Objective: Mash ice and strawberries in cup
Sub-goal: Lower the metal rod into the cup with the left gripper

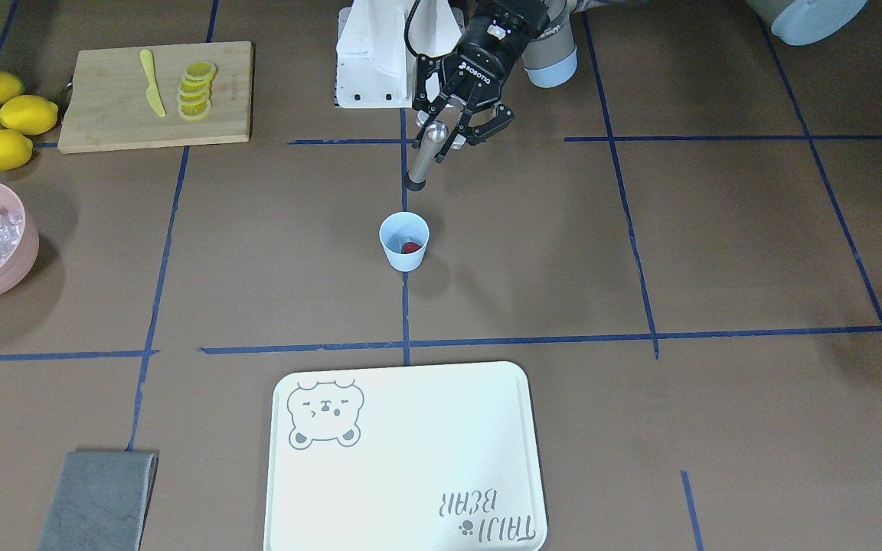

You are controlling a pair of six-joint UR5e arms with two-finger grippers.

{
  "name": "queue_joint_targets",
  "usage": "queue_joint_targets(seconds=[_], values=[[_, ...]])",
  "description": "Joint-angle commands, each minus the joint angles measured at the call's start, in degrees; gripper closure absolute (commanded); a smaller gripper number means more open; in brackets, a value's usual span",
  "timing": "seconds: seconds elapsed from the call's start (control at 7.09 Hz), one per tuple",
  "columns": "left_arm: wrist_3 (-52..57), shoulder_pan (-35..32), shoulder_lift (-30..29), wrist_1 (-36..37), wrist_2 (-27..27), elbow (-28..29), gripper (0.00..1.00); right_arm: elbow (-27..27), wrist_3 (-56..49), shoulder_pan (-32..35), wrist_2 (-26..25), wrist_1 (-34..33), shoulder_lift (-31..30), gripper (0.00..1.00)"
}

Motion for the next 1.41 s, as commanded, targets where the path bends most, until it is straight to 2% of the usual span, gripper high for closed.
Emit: queue_joint_targets(seconds=[0.0, 0.85, 1.27], values=[[2.9, 0.1, -0.6, -0.2, 2.4, 2.1, 1.00, 0.0, 0.0, 0.0, 0.0, -0.1, -0.1, 0.01], [5.0, -0.1, -6.0, -0.5, 4.7, 8.5, 1.00, 0.0, 0.0, -0.1, 0.0, 0.0, 0.0, 0.01], [4.7, -0.1, -6.7, -3.0, 5.1, 11.9, 1.00, 0.0, 0.0, -0.2, 0.1, -0.1, -0.1, 0.01]])
